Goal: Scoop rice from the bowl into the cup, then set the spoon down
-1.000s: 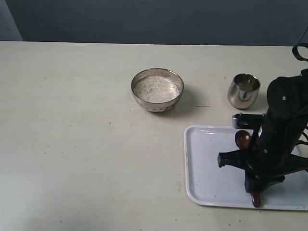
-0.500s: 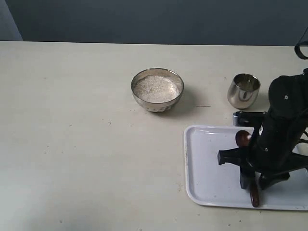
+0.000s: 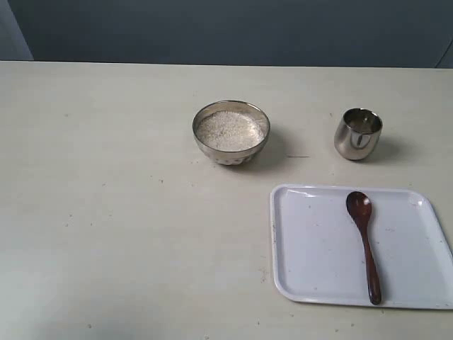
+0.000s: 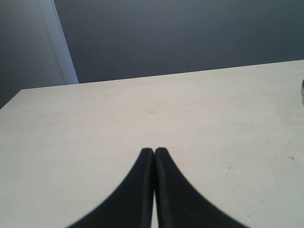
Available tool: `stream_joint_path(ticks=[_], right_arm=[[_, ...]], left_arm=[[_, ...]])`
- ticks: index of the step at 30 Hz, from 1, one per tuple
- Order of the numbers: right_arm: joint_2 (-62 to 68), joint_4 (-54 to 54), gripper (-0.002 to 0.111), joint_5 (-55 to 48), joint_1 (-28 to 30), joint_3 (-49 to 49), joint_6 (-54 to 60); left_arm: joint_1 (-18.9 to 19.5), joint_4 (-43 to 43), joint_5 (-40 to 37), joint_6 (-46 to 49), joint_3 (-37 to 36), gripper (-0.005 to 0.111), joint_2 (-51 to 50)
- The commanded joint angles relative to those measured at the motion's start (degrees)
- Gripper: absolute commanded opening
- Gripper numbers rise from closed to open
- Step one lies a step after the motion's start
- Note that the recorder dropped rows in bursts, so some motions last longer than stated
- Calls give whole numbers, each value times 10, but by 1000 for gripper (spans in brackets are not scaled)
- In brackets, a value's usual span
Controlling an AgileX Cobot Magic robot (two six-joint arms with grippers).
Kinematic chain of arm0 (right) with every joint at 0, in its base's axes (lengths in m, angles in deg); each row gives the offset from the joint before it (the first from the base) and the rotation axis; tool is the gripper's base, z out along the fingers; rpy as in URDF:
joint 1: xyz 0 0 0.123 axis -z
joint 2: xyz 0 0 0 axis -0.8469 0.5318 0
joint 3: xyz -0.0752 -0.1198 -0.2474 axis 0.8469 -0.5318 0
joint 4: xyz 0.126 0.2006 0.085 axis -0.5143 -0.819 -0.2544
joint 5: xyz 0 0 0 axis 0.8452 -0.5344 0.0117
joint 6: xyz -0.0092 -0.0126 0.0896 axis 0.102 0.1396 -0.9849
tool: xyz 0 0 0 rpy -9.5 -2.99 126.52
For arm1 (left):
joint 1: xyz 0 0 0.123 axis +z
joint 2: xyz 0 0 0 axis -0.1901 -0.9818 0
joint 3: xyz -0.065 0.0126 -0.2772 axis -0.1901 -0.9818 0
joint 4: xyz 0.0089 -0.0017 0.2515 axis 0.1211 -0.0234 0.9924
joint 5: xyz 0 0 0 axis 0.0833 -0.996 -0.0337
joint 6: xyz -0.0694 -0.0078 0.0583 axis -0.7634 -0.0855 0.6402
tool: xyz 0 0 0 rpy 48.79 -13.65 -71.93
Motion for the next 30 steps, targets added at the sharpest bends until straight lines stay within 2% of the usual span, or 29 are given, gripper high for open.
stream_joint_path(ticks=[1,5,7,10,13,19,21,22,23,24,25,27,30], right_arm=[[-169,26,0,-41,1,-49,-7],[-284,31,0,-54,1,-70,-62],[-328,-18,0,-62,1,-74,-95],[-342,-114,0,-87,1,-74,-95],[-342,-96,0,-101,2,-63,-69],[-342,-14,0,91,2,-85,-55],[-342,33,0,172,37,-157,-41],[-342,10,0,247,89,-217,-10],[-342,-23,0,282,121,-247,17],[-342,-134,0,327,183,-290,105],[-342,-267,0,333,234,-311,237],[-342,-399,0,307,292,-326,417],[-342,-400,0,279,333,-329,429]], left_arm=[[-5,-1,1,-4,2,1,3],[-5,-1,1,-4,2,1,3],[-5,-1,1,-4,2,1,3],[-5,-1,1,-4,2,1,3],[-5,0,1,-4,2,1,3],[-5,2,1,-4,2,1,3],[-5,2,1,-4,2,1,3],[-5,2,1,-4,2,1,3],[-5,2,1,-4,2,1,3],[-5,2,1,-4,2,1,3],[-5,2,1,-4,2,1,3],[-5,2,1,-4,2,1,3],[-5,2,1,-4,2,1,3]])
